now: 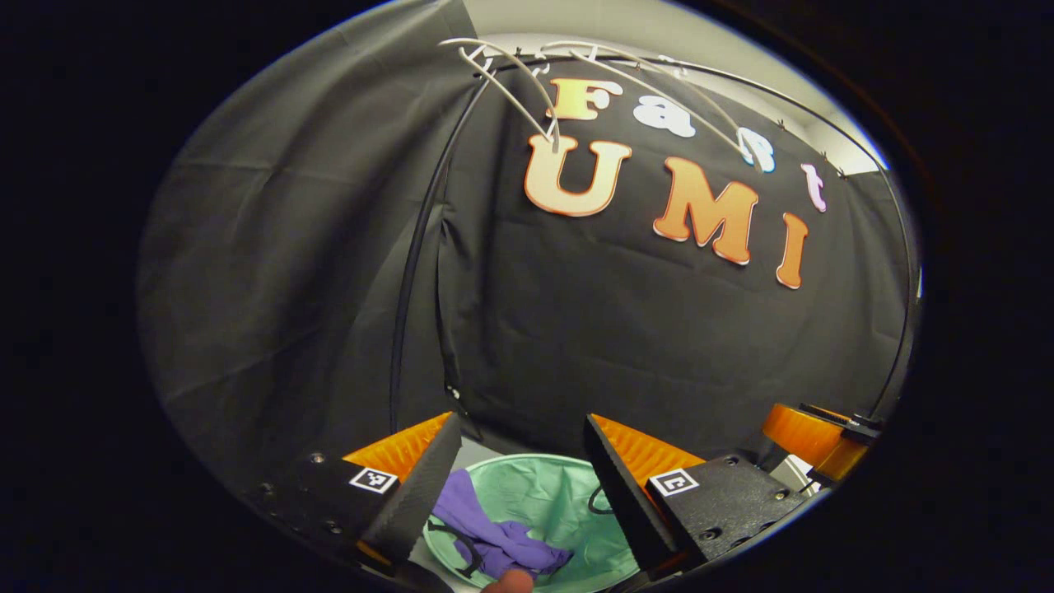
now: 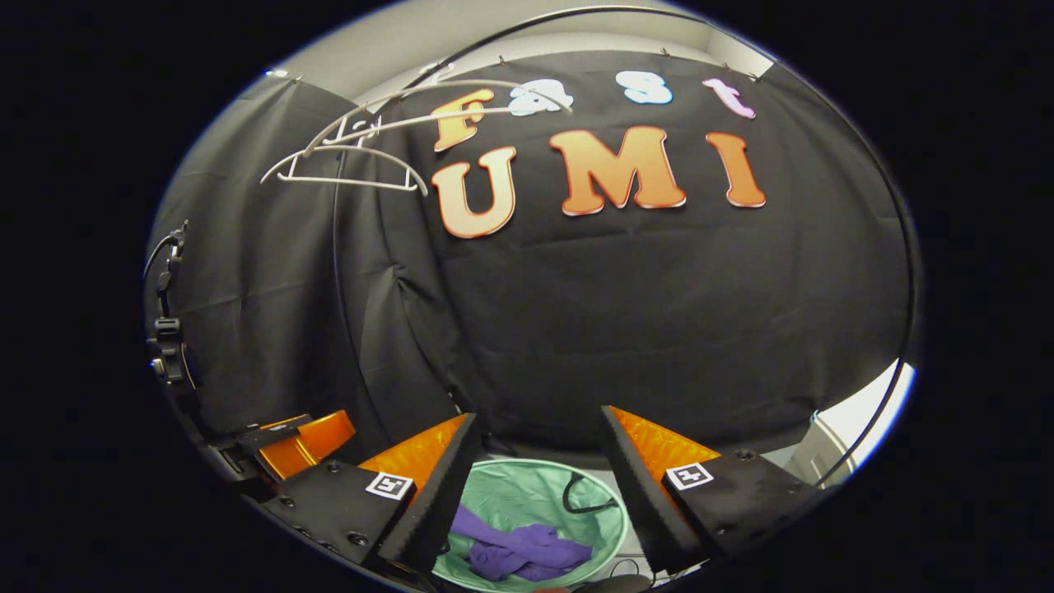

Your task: Grasp the clothes on the hanger with both hands and then place them into the laundry hamper below.

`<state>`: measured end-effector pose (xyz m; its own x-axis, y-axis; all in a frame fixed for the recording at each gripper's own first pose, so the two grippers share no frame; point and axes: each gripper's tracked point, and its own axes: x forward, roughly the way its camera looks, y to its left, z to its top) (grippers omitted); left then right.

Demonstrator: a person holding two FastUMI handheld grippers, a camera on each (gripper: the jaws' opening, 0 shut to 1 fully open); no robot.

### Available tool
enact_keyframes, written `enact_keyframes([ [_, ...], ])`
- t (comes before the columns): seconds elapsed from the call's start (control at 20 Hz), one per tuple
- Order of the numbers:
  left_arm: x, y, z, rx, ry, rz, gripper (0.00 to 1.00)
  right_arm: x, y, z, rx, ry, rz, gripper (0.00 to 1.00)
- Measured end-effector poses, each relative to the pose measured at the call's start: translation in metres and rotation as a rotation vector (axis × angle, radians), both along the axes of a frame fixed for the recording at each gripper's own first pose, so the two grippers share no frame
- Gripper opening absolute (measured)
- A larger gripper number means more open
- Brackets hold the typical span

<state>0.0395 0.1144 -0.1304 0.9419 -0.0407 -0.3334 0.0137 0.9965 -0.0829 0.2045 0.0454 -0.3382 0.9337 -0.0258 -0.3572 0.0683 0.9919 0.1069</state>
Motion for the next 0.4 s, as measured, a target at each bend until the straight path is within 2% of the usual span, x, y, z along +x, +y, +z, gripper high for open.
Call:
enact_keyframes([
  [0.1, -0.004, 0.002, 0.002, 0.025, -0.036, 0.005, 0.96, 0.003, -0.010, 0.014, -0.024, -0.045, -0.027, 0.84],
  [0.15, -0.005, -0.001, 0.010, 0.031, -0.049, 0.003, 0.92, 0.004, -0.015, 0.022, -0.033, -0.065, -0.039, 0.85],
  [0.2, -0.007, 0.000, 0.021, 0.030, -0.058, 0.002, 0.96, 0.003, -0.021, 0.030, -0.037, -0.085, -0.053, 0.84],
  [0.25, -0.006, 0.002, 0.023, 0.021, -0.071, 0.000, 0.93, 0.004, -0.025, 0.039, -0.037, -0.104, -0.066, 0.84],
  [0.4, -0.011, -0.004, 0.044, -0.021, -0.123, -0.018, 0.93, 0.003, -0.038, 0.065, -0.062, -0.175, -0.107, 0.84],
])
